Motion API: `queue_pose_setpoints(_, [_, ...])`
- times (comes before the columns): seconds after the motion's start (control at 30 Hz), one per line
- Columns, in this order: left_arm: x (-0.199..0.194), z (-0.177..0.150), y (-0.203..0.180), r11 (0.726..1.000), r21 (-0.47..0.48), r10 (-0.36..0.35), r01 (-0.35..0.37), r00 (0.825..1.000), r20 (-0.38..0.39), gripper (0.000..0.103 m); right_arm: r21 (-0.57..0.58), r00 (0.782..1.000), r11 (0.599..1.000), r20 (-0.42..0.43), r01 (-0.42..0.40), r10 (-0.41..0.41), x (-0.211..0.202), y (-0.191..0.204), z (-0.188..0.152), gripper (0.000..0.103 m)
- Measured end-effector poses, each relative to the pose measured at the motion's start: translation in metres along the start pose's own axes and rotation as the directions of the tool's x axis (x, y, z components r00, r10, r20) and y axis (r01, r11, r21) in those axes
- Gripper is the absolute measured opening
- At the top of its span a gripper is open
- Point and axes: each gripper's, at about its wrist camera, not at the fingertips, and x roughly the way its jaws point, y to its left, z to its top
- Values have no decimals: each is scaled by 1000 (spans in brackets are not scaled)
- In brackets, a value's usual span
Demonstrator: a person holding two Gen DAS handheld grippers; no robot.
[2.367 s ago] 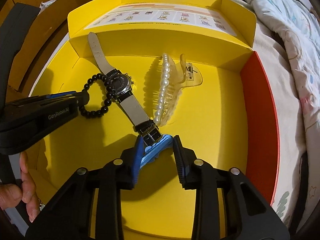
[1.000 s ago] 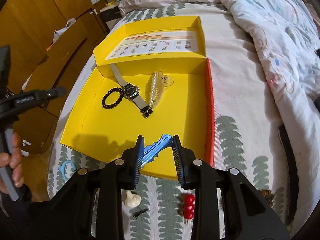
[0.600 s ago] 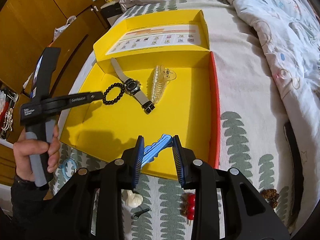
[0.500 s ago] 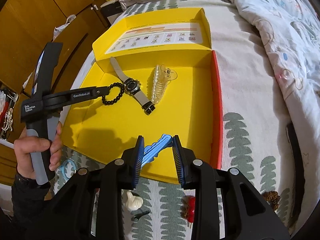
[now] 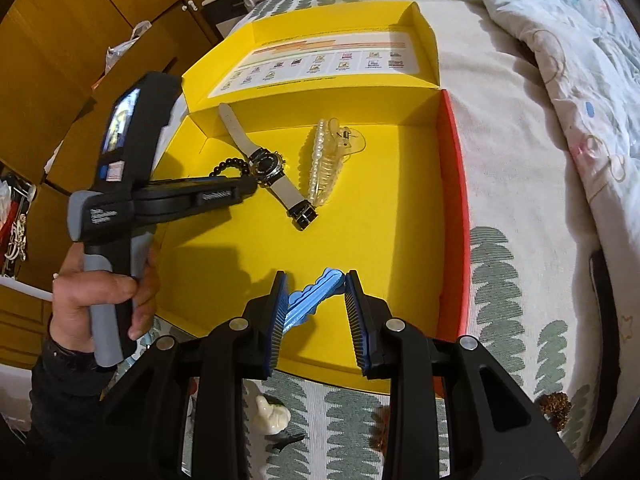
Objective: Organize jewelry
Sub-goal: 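Carry both held pieces out of the box onto the bed and open both tools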
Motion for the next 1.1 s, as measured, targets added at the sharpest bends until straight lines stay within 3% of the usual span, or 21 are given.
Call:
queue_pose_setpoints(0.1, [1,-3,-6,999,27,46,-46,999,13,38,-2,1000,1000,-3,1,-1,2,0,1,30])
queue_pose_setpoints(0.17, [1,-3,-8,999,23,46,-47,999,11,26,-4,1000,1000,-5,-1,1,2,1,1,30])
queue_pose_setpoints(0.2, [1,-3,-9,998,30,46,-46,999,7,14,-4,1000,1000,-4,-2,2,2,2,1,30])
queue_pose_setpoints(0.23, [1,-4,-9,998,36,46,-46,999,3,12,-5,1000,1000,-3,-1,1,2,2,1,30])
queue_pose_setpoints(0.5, [-5,-5,-2,999,-10,33,-33,999,-26,10,3,1000,1000,9,-4,4,-6,0,1,30])
queue_pose_setpoints(0.87, [-85,-10,19,997,-68,-35,42,994,102,10,11,998,1000,56,-21,20,-42,-8,-5,30])
queue_pose_setpoints(1.1, [-135,-23,10,997,-56,-47,58,984,173,10,1,998,1000,69,-5,5,-68,-7,-22,30])
